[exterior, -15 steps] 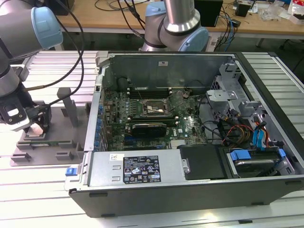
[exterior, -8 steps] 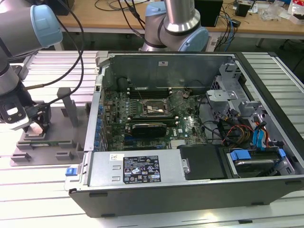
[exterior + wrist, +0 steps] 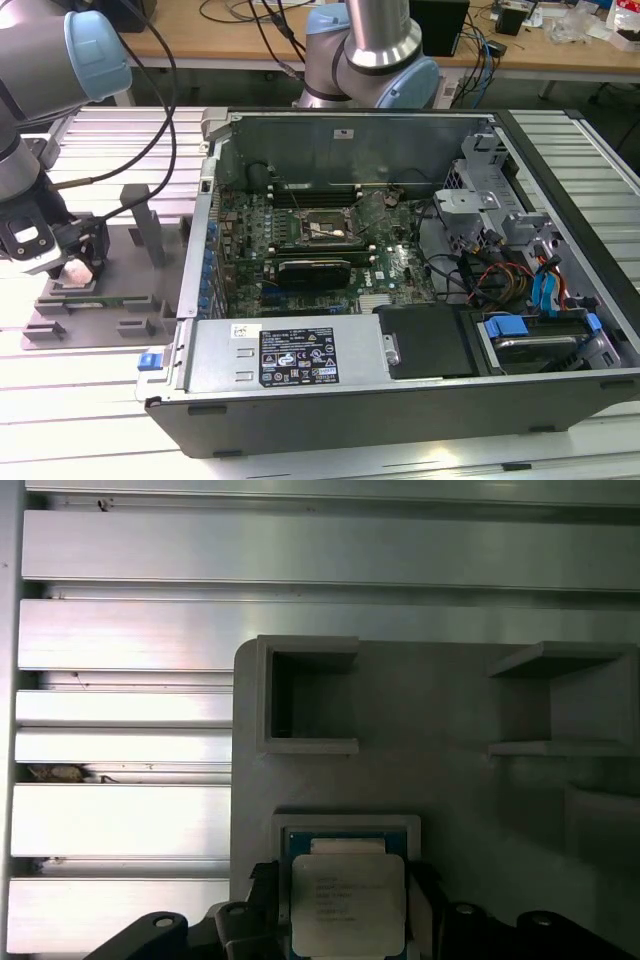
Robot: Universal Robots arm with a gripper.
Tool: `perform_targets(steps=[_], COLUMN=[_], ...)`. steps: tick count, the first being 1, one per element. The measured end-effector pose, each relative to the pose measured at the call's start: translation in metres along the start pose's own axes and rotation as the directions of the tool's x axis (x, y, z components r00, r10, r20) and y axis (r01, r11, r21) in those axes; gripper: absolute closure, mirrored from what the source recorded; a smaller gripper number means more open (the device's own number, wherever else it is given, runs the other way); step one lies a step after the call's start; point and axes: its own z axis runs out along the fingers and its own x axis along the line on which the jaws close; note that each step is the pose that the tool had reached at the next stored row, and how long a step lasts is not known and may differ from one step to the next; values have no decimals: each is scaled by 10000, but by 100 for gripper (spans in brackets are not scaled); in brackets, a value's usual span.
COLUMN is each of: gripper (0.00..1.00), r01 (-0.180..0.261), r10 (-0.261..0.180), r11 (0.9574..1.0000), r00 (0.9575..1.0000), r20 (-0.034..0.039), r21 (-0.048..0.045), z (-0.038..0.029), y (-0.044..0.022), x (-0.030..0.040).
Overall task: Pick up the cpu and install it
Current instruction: 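Pick up the cpu and move it towards the insertion slot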
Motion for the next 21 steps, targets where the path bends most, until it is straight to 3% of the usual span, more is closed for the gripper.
perform_targets(steps=[9,11,13,18,21], gripper=[38,45,45,45,45], r01=[0,0,0,0,0], r10=[0,0,0,0,0], r11=[10000,10000,10000,10000,10000], r00=[10000,10000,10000,10000,10000], r20=[1,0,0,0,0], r21=[0,0,0,0,0], z=[-1,-1,-1,-90,-204], y=[0,0,0,4,10], x=[-7,-7,-8,-11,-13])
